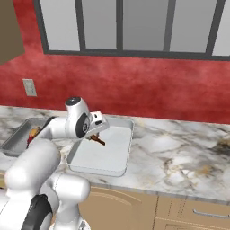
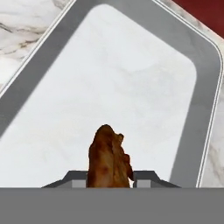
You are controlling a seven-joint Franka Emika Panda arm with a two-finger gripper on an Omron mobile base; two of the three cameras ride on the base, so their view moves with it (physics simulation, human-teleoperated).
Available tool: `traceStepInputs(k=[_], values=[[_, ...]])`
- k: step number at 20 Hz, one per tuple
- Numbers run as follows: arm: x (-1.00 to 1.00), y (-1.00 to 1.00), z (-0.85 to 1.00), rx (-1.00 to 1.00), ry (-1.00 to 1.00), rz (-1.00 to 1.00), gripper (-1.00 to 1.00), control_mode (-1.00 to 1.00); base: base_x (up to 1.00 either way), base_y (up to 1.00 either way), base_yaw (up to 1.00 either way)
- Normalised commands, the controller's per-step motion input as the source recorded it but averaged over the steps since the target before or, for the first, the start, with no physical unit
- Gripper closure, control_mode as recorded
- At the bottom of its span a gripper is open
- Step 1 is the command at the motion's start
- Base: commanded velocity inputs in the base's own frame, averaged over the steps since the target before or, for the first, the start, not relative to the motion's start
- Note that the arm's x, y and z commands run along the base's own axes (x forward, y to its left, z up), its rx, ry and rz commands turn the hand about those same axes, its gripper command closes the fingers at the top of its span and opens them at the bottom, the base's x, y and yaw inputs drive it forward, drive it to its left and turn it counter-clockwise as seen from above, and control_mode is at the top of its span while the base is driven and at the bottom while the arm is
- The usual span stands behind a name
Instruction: Place one tomato and one chicken drumstick in each tupperware on the nearby counter, to pack two identical lunches.
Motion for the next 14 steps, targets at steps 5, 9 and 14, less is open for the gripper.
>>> traceStepInputs(k=[5,9,14], values=[[0.43,-0.03,-0.62,0.0,0.0,0.0,1.0,-1.0,0.0,0.0,0.0],[0.44,-0.13,-0.5,0.02,0.0,0.0,1.0,-1.0,0.0,0.0,0.0],[0.54,-0.14,-0.37,0.03,0.0,0.0,1.0,-1.0,0.0,0.0,0.0]])
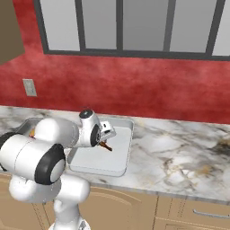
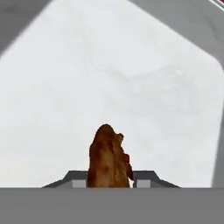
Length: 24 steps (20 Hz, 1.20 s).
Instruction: Place one tomato and one chicken drumstick in each tupperware on the nearby counter, to pack two identical lunches.
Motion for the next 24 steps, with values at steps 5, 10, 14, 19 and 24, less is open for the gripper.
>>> traceStepInputs(k=[5,10,14,19,24], values=[[0.76,0.0,-0.25,0.01,0.0,0.0,-1.0,-1.0,0.0,0.0,0.0],[0.23,0.0,0.18,0.0,0.04,0.0,-1.0,-1.0,0.0,0.0,0.0],[-0.62,-0.01,0.85,0.0,0.05,-0.03,-1.0,-1.0,0.0,0.0,0.0],[-0.68,0.0,1.0,0.0,0.0,-0.04,-1.0,-1.0,0.0,0.0,0.0],[-0.7,0.01,1.0,0.15,0.03,-0.1,-1.0,-1.0,0.0,0.0,0.0]])
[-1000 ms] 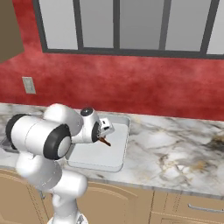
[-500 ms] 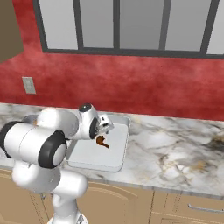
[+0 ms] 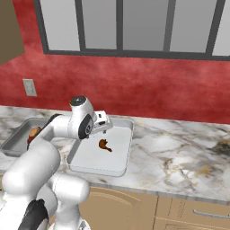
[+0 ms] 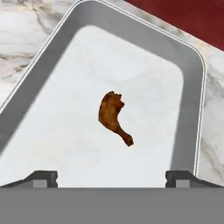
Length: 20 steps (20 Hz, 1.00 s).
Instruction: Place one tomato and one chicken drumstick in each tupperware on the nearby counter, to pack two identical lunches.
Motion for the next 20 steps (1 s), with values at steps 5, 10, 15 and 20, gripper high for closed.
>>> traceStepInputs(k=[5,10,15,20], values=[[-0.79,0.12,0.94,0.33,-0.13,-0.38,-1.0,-1.0,0.0,0.0,0.0],[-1.0,0.29,0.99,0.15,-0.22,-0.29,-1.0,-1.0,0.0,0.0,0.0],[-1.0,0.05,0.95,0.0,-0.09,-0.1,-1.0,-1.0,0.0,0.0,0.0],[-0.97,0.0,0.96,-0.01,0.0,0.0,-1.0,-1.0,0.0,0.0,0.0]])
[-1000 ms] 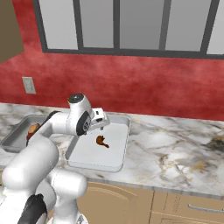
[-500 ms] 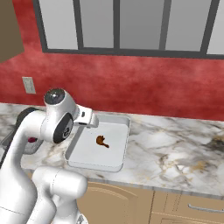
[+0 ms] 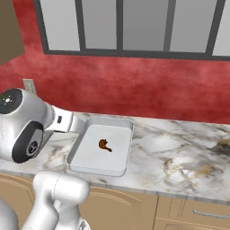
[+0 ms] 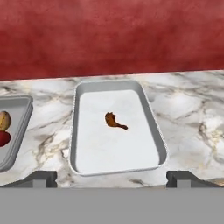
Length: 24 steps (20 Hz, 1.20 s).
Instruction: Place one tomato and one chicken drumstick in each tupperware on the nearby counter, to pack two identical lunches.
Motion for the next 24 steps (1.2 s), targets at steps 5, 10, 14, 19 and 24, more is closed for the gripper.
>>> traceStepInputs(k=[5,10,14,19,24], values=[[-0.97,0.02,0.83,-0.07,0.0,0.01,-1.0,-1.0,0.0,0.0,0.0],[-0.64,0.08,0.07,-0.08,0.1,0.13,-1.0,1.0,-0.06,0.0,0.06],[0.0,0.0,0.0,0.0,0.0,0.0,-1.0,1.0,-0.03,0.0,0.37],[0.0,0.0,0.0,0.0,0.0,0.0,-1.0,1.0,-0.78,-0.17,0.23],[0.0,0.0,0.0,0.0,0.0,0.0,-1.0,1.0,-0.95,-0.96,-0.08]])
